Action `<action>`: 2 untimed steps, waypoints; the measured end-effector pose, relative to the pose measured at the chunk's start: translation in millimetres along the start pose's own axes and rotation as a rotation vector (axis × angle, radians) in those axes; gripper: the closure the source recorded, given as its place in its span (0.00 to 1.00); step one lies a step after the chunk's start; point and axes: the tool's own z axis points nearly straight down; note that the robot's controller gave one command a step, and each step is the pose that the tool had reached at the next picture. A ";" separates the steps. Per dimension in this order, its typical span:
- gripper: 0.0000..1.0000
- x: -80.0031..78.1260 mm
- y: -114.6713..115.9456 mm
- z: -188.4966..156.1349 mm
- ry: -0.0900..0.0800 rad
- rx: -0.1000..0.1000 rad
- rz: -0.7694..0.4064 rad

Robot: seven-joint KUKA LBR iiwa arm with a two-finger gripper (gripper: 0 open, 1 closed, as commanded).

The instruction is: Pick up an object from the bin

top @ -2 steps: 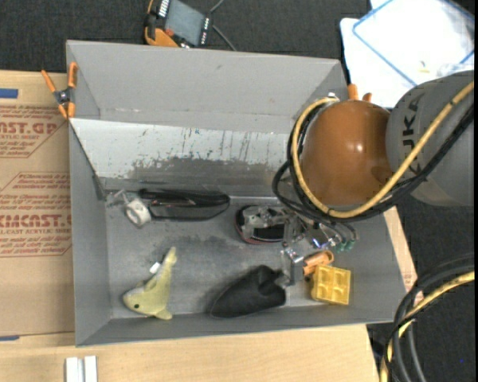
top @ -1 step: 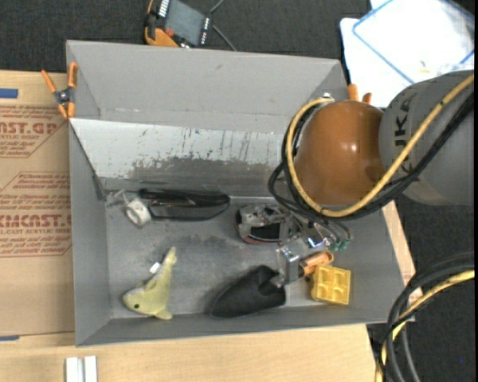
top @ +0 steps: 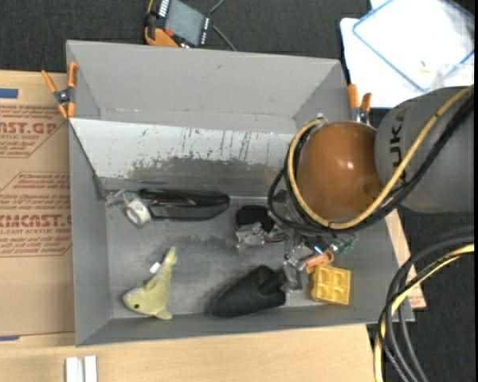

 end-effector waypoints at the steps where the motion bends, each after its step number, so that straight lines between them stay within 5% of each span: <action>1: 0.00 27.8 -6.7 3.2 -0.008 0.005 0.095; 2: 0.00 25.5 0.4 28.9 -0.008 0.004 -0.378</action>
Offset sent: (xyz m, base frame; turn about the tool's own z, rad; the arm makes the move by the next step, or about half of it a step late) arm -0.0212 -0.0163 -0.0361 -0.4227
